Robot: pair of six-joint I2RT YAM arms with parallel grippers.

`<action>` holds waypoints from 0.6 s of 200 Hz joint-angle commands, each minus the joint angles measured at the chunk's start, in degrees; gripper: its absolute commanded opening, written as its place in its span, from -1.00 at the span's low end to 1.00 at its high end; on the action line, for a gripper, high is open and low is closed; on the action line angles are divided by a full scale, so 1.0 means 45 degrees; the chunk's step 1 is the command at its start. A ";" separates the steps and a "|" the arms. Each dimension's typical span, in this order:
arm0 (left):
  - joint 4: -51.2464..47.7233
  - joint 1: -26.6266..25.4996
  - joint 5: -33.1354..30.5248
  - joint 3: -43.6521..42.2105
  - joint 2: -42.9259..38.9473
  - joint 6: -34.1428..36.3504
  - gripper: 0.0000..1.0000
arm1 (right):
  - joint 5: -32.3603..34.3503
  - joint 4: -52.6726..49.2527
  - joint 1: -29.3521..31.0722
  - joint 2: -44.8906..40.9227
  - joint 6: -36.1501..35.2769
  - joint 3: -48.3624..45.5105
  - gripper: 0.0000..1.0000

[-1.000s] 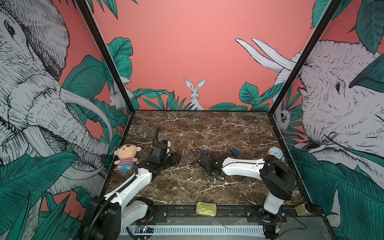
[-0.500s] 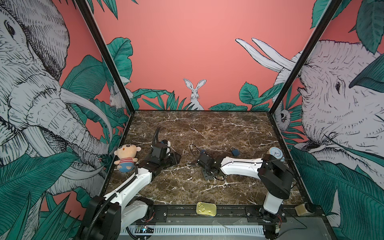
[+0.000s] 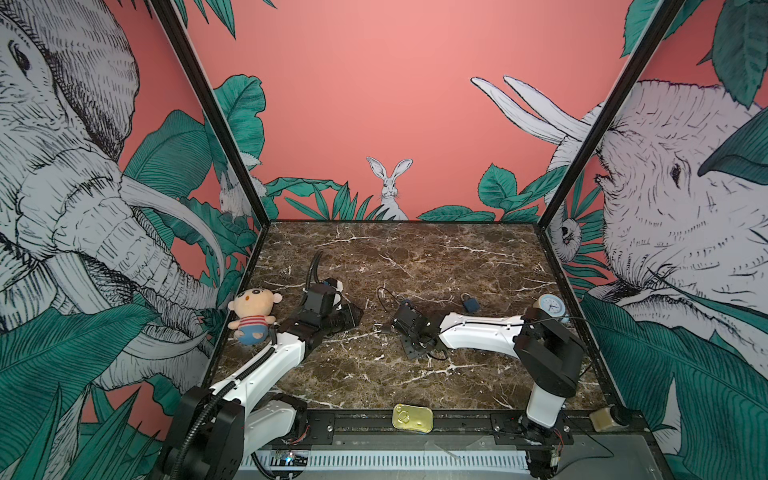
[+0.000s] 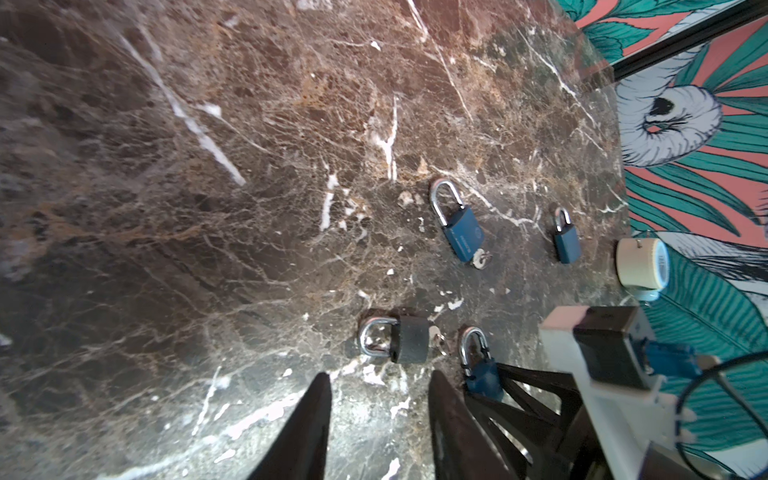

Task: Lock with the key

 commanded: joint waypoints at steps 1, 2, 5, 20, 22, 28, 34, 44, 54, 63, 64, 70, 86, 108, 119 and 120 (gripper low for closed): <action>-0.0287 0.0085 0.0935 0.0709 0.0171 0.0658 -0.24 | 0.0373 -0.0564 0.0090 -0.1068 -0.0696 -0.0076 -0.62; -0.0300 0.0082 0.0979 0.0724 0.0190 0.0670 -0.24 | 0.0374 -0.0576 0.0090 -0.1104 -0.0719 -0.0076 -0.62; -0.0312 0.0080 0.1142 0.0754 0.0232 0.0707 -0.24 | 0.0375 -0.0605 0.0077 -0.1227 -0.0829 -0.0059 -0.62; 0.0158 0.0079 0.2138 0.0743 0.0338 0.0672 -0.25 | 0.0219 -0.0743 0.0075 -0.1728 -0.1360 0.0075 -0.63; 0.0258 0.0084 0.2283 0.0715 0.0344 0.0640 -0.25 | 0.0195 -0.0782 0.0073 -0.1776 -0.1414 0.0108 -0.63; 0.0542 0.0080 0.2694 0.0649 0.0334 0.0542 -0.26 | 0.0094 -0.0906 0.0082 -0.1935 -0.1633 0.0211 -0.63; 0.0825 0.0065 0.3100 0.0605 0.0345 0.0475 -0.26 | 0.0002 -0.1032 0.0088 -0.2078 -0.1812 0.0296 -0.63; 0.1266 0.0058 0.3680 0.0515 0.0280 0.0313 -0.26 | -0.0223 -0.1177 0.0073 -0.2246 -0.2113 0.0424 -0.63; 0.1620 0.0040 0.4425 0.0436 0.0237 0.0169 -0.25 | -0.0464 -0.1249 0.0091 -0.2314 -0.2310 0.0558 -0.63; 0.1916 0.0024 0.4807 0.0388 0.0218 0.0046 -0.22 | -0.0722 -0.1272 0.0087 -0.2319 -0.2479 0.0647 -0.63; 0.1944 0.0022 0.4859 0.0378 0.0224 0.0032 -0.22 | -0.0759 -0.1271 0.0079 -0.2326 -0.2499 0.0656 -0.62; 0.2146 0.0021 0.5104 0.0341 0.0211 -0.0081 -0.20 | -0.0937 -0.1271 0.0073 -0.2314 -0.2556 0.0709 -0.63; 0.2781 -0.0018 0.5610 0.0220 0.0286 -0.0415 -0.16 | -0.1388 -0.1193 0.0063 -0.2891 -0.2629 0.0840 -0.62; 0.3706 -0.0215 0.6205 0.0079 0.0522 -0.0963 -0.14 | -0.1965 -0.0944 0.0037 -0.3116 -0.2601 0.0915 -0.62; 0.3906 -0.0376 0.6409 0.0074 0.0674 -0.0980 -0.14 | -0.2224 -0.0811 0.0000 -0.3208 -0.2547 0.0957 -0.62; 0.3915 -0.0402 0.6431 0.0094 0.0686 -0.0979 -0.14 | -0.2243 -0.0796 -0.0013 -0.3220 -0.2543 0.0958 -0.62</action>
